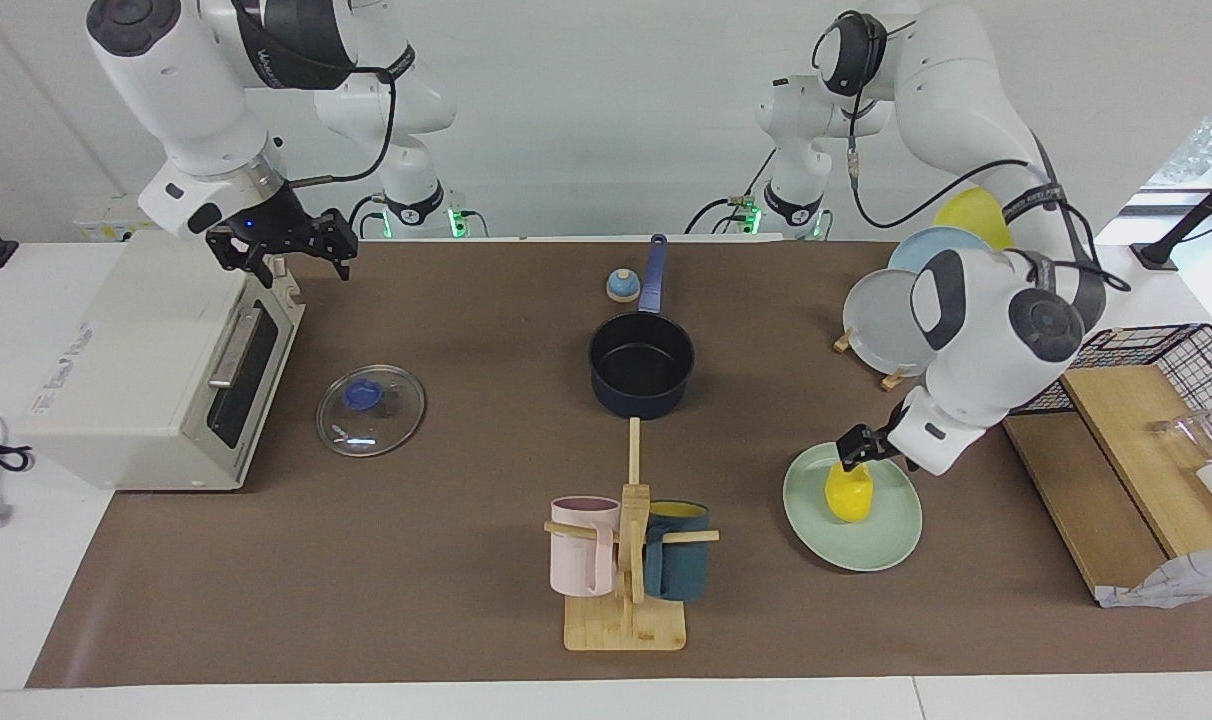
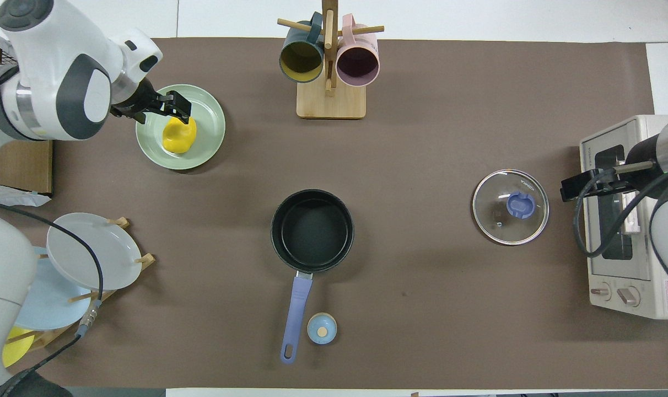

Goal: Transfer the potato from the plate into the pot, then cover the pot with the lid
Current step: 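Reach the left gripper down to the yellow potato on the plate, then grasp the potato with the left gripper while the right gripper grasps the lid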

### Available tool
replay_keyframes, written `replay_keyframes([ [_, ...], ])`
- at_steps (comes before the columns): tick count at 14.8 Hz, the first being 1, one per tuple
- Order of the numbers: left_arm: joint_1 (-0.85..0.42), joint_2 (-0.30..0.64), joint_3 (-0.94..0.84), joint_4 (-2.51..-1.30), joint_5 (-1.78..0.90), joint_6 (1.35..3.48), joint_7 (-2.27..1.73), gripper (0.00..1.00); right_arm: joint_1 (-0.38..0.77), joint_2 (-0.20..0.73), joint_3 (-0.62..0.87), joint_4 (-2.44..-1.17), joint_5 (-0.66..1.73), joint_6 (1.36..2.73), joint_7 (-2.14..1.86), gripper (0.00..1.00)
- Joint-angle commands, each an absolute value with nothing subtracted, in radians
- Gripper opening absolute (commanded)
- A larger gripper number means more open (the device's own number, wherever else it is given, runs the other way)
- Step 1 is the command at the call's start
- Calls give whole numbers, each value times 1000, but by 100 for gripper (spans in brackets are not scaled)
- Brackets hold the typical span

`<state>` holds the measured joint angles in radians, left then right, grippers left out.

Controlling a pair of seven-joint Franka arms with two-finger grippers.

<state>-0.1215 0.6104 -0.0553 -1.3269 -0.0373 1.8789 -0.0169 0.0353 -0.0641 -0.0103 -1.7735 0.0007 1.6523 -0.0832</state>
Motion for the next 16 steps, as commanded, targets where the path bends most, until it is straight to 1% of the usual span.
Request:
replay_keyframes([
  [1,-135,624,-49,-1331,-8,1916,37,100,37,-114,-6,-1957,18,1848,-135,100],
  [3,-141,608,-48,-1415,-5,1969,46,100,35,-31,-6,-1965,18,1896,-184,100],
  [5,-144,588,-49,-1462,11,1997,64,100,34,21,-8,-1976,14,1949,-187,100],
  [7,-146,569,-48,-1515,11,2043,64,100,29,54,-8,-2026,14,2023,-190,100],
  [9,-144,565,-49,-1529,11,2060,64,100,31,61,-8,-2097,14,2126,-218,100],
  [10,-144,565,-49,-1531,11,2062,64,82,34,55,-8,-2136,12,2178,-218,100],
  [12,-143,563,-48,-1528,9,2040,63,0,35,61,-8,-2172,2,2242,-222,100],
  [15,-143,563,-43,-1456,-3,1958,39,0,23,90,-8,-2174,0,2261,-258,100],
  [16,-141,542,-48,-1424,-8,1904,11,0,23,97,-8,-2177,0,2270,-256,100],
])
